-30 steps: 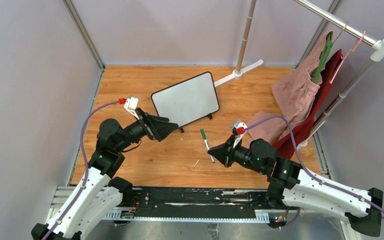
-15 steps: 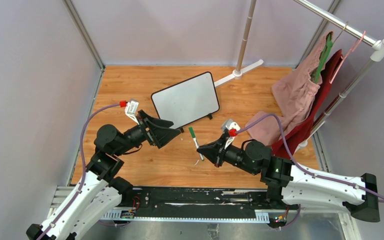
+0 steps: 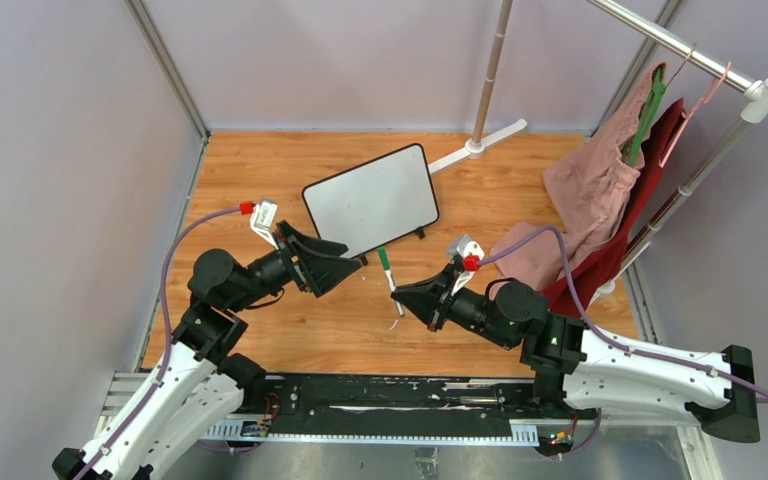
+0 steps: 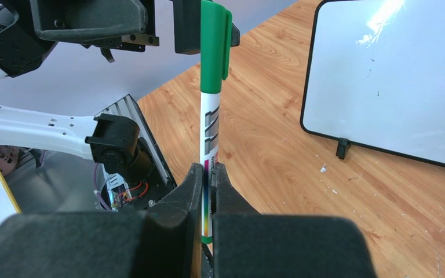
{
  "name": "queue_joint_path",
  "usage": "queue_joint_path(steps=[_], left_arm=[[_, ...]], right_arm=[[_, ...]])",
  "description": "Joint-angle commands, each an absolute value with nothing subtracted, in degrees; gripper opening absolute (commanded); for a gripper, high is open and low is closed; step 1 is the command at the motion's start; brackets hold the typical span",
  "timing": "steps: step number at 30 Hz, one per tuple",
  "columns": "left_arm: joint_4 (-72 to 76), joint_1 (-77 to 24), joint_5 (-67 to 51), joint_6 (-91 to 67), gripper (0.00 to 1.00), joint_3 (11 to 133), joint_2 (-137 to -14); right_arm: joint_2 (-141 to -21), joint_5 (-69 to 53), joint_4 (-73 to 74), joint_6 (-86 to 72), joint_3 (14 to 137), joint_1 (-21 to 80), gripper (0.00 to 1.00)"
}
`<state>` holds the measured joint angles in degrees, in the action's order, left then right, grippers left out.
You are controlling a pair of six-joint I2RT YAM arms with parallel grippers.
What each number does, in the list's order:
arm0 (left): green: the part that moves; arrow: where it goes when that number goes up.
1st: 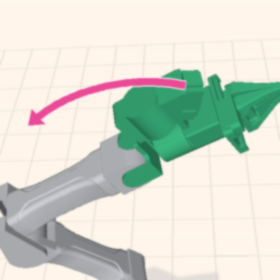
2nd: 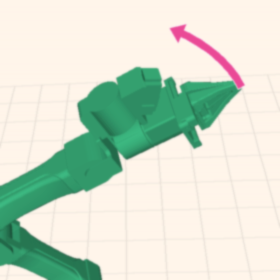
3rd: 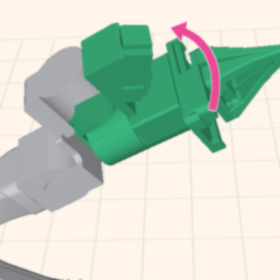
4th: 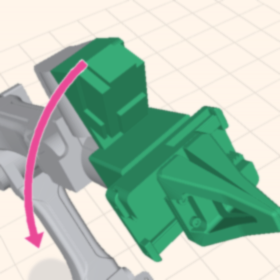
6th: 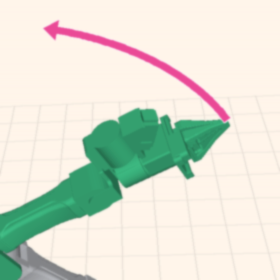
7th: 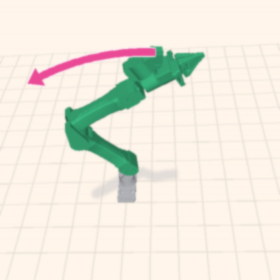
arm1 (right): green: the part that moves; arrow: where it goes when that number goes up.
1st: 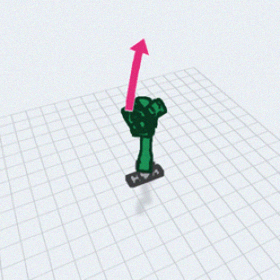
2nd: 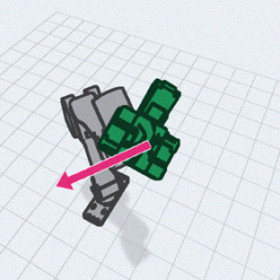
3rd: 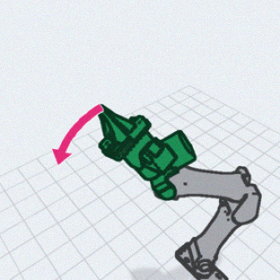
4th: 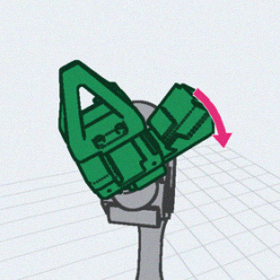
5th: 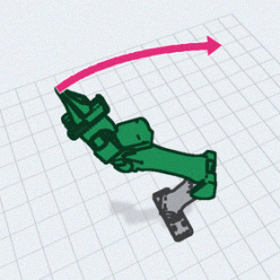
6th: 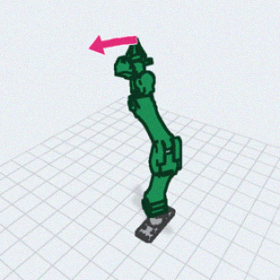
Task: Write a sentence on the whiteboard
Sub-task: Open the whiteboard marker at the center of the board.
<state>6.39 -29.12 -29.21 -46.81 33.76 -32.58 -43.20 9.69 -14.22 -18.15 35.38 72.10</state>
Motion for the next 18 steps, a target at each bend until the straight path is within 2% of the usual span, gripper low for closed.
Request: queue_joint_path(steps=[1,18], left_arm=[[7.91,-29.71,-30.66,-47.04,0.96,35.96,-32.15],[10.37,-31.04,-33.55,-47.99,0.81,38.54,-35.65]], right_arm=[[-43.31,9.79,-17.4,-17.9,38.01,73.46,0.0],[-49.16,7.93,-21.43,-18.13,40.87,74.16,0.0]])
